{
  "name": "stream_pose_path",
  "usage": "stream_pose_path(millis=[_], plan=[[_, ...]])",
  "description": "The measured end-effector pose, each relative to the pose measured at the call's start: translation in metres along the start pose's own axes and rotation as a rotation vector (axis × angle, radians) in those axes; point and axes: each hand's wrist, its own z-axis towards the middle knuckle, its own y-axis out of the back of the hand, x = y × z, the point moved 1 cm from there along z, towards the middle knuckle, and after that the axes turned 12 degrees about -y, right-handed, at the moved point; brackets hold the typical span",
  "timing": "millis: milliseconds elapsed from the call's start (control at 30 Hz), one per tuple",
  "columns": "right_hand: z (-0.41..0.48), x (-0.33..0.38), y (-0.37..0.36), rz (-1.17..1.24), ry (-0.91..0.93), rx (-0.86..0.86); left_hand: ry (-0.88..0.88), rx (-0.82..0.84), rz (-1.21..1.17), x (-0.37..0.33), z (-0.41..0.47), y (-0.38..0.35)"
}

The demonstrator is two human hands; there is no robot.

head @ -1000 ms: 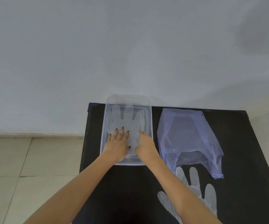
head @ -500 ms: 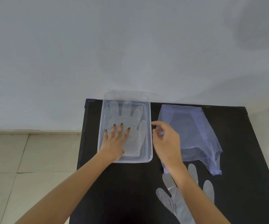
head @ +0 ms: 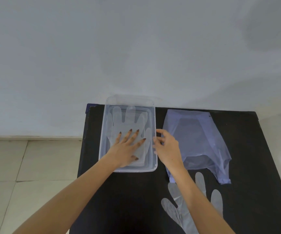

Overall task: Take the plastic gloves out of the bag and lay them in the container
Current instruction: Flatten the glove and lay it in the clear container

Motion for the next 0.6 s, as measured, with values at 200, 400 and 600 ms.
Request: stream_pose_path(millis=[200, 400, 600], plan=[[0.001, 0.000, 0.000, 0.019, -0.001, 0.024, 0.036, 0.042, -0.002, -0.002, 0.014, -0.007], [0.005, -0.004, -0.001, 0.050, -0.002, 0.025, 0.008, 0.027, 0.005, -0.002, 0.014, -0.006], [0.006, -0.006, -0.002, 0.061, -0.021, 0.030, -0.009, 0.030, 0.011, -0.004, 0.015, -0.011]])
